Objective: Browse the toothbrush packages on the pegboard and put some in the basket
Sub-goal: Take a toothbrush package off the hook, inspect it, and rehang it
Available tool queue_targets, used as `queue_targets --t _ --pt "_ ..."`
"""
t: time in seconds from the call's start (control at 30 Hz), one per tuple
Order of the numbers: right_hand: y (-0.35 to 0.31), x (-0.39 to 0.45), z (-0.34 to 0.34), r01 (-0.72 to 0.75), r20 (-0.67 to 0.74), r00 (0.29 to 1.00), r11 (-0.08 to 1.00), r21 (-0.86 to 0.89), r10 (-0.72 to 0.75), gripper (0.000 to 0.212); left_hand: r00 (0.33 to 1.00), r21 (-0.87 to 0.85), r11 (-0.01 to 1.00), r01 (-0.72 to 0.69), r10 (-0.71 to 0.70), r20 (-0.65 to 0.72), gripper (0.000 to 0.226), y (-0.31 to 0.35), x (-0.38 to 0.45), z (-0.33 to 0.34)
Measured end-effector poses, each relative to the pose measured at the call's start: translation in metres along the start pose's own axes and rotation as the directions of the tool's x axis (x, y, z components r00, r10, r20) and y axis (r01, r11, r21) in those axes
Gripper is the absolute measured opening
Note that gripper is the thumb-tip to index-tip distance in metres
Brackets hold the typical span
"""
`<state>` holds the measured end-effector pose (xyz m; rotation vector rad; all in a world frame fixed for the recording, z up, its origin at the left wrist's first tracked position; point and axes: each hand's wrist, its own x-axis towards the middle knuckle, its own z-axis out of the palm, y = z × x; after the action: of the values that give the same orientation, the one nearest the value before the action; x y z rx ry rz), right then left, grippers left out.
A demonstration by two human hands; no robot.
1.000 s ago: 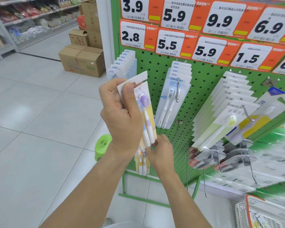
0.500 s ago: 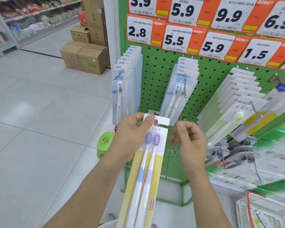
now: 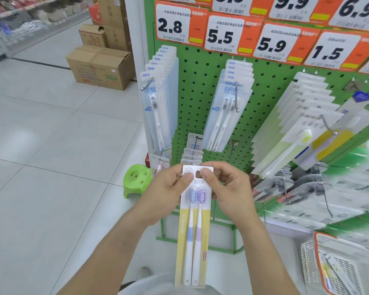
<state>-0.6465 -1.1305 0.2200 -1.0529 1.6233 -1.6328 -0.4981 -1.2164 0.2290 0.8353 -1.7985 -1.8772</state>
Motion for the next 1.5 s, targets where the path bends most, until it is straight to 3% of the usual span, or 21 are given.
queue_targets --t 0.33,0.47,0.57,0.63,0.87,1.1,1.5 --pt "0.009 -0.009 -0.004 -0.028 0.091 0.995 0.994 -0.107 0.038 0.029 0.993 0.051 0.998 -0.024 0.029 -0.112 0.019 -0.015 -0.004 0.004" --pt "0.007 -0.009 -0.003 0.03 -0.005 1.0 0.995 -0.098 -0.031 0.034 1.0 0.0 1.0 -0.007 0.007 0.008 0.028 -0.011 -0.006 0.0" --pt "0.01 -0.01 -0.004 0.025 -0.099 0.995 0.995 -0.097 -0.035 0.033 0.992 0.058 0.998 0.03 -0.037 0.118 0.035 -0.016 -0.008 -0.002" --pt "0.011 -0.012 -0.006 0.023 -0.122 0.992 0.992 -0.128 -0.038 0.032 0.994 0.063 0.996 0.063 -0.068 0.08 0.038 -0.021 -0.009 0.002" --pt "0.018 -0.026 -0.014 -0.009 -0.004 1.0 0.978 -0.208 0.008 0.041 0.994 -0.011 0.994 0.105 -0.106 -0.019 0.038 -0.036 -0.013 0.015" --pt "0.027 -0.033 -0.013 -0.039 0.021 0.999 0.991 -0.129 0.042 0.065 0.989 0.022 0.991 0.136 -0.134 -0.063 0.048 -0.037 -0.019 0.023" --pt "0.042 -0.055 -0.016 -0.167 0.073 0.983 0.986 -0.01 0.168 0.076 0.987 0.083 0.984 0.157 -0.158 0.011 0.055 -0.051 -0.035 0.032"
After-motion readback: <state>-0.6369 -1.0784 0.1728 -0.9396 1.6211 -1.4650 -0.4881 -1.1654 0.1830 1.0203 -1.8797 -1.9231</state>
